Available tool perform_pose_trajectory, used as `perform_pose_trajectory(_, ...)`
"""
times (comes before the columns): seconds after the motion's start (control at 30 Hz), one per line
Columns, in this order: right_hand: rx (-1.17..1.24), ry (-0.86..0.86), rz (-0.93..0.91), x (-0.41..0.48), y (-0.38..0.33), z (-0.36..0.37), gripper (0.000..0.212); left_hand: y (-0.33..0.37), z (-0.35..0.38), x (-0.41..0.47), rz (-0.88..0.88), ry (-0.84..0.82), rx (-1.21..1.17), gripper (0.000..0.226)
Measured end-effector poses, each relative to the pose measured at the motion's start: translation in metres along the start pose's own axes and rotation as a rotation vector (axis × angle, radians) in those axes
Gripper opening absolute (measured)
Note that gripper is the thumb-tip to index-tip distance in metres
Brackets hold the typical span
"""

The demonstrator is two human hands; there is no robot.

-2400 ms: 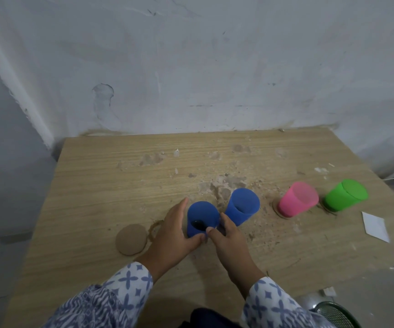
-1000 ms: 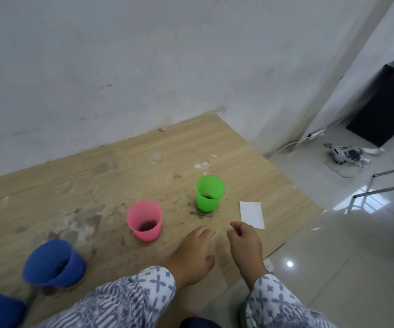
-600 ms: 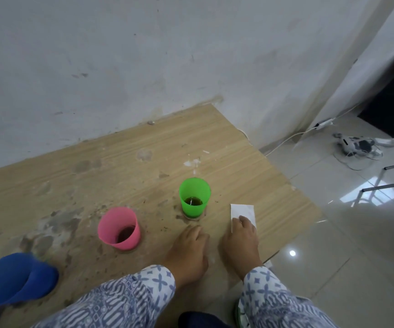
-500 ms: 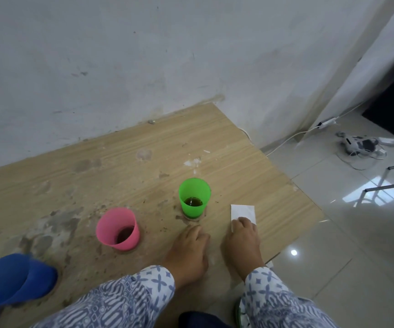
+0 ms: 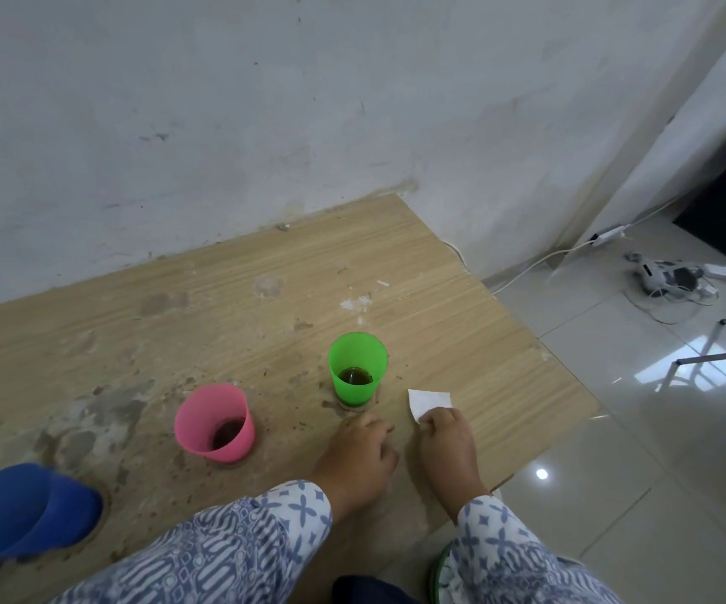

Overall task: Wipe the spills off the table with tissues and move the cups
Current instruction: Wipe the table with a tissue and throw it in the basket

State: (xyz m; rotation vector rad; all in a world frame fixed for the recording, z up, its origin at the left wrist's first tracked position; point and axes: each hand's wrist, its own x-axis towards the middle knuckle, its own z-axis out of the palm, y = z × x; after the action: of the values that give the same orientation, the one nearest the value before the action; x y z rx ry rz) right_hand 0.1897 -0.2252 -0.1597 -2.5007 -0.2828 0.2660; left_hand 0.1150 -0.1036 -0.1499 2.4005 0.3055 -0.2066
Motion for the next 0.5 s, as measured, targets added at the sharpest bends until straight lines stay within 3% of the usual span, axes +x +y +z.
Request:
perform_pose_trajectory(0.23,0.303,-0.063,0.041,-0.038,-0.020,0.008,0.014,0.012,-0.001,0.005,-0.204,0.012,-0.468,0.043)
perform_pose_trajectory(0.4,0.342,-0.073,-0.077,-0.050,-0.031,0.012,0.022,0.008,-0.011,0.001,-0.251,0.059,-0.447,0.032)
perform_pose_trajectory(0.5,0.406,-0.032,-0.050,-0.053,-0.036,0.002,0.031,0.005,-0.018,-0.004,-0.275,0.102,-0.463,0.031)
